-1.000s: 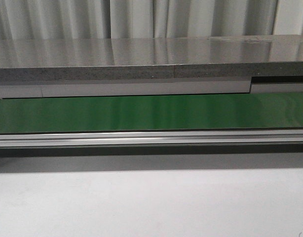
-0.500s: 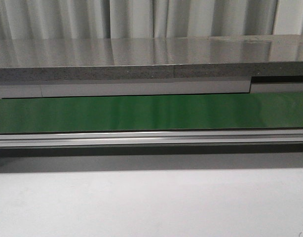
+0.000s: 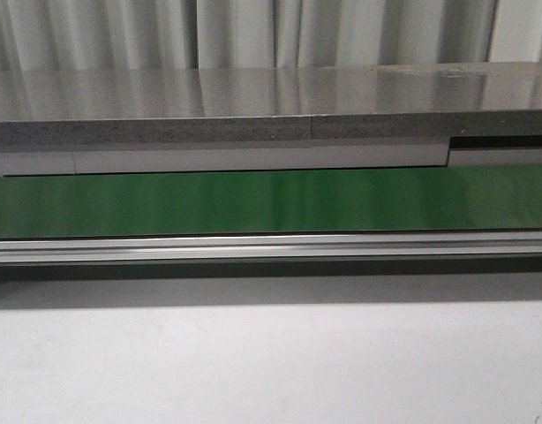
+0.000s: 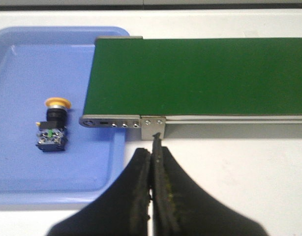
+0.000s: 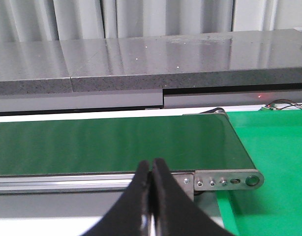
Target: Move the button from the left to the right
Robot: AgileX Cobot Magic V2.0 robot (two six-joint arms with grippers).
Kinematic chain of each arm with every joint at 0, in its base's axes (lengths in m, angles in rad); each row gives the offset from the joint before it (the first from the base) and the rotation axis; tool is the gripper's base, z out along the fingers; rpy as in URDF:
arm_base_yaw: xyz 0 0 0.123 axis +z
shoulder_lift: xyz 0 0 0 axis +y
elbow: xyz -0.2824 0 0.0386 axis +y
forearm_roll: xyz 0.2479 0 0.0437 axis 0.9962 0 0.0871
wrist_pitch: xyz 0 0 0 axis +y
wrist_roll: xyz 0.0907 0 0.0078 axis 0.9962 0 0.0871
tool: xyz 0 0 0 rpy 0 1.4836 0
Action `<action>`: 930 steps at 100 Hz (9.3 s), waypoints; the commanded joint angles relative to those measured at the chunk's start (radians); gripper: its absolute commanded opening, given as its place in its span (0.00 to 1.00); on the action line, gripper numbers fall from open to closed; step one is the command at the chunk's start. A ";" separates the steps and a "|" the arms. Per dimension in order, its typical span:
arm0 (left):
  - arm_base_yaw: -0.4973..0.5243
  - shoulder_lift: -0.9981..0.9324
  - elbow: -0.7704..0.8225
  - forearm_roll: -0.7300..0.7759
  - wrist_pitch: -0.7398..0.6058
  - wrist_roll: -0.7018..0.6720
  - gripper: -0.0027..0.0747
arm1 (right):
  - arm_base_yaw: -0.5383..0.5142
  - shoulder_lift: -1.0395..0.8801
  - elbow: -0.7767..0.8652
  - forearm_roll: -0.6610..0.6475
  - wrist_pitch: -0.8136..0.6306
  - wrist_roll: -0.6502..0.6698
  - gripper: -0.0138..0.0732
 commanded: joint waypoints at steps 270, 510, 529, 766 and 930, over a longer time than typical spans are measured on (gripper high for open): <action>0.386 1.149 -0.607 0.143 0.002 -0.025 0.86 | -0.001 -0.019 -0.014 -0.009 -0.090 -0.005 0.08; 0.225 1.119 -0.804 -0.066 0.198 0.120 0.18 | -0.001 -0.019 -0.014 -0.009 -0.090 -0.005 0.08; 0.165 1.139 -0.804 -0.066 0.201 0.129 0.19 | -0.001 -0.019 -0.014 -0.009 -0.090 -0.005 0.08; -0.032 -0.316 0.276 -0.278 -0.545 0.339 0.86 | -0.001 -0.019 -0.014 -0.009 -0.090 -0.005 0.08; -0.032 -0.346 0.390 -0.276 -0.610 0.339 0.01 | -0.001 -0.019 -0.015 -0.009 -0.132 -0.005 0.08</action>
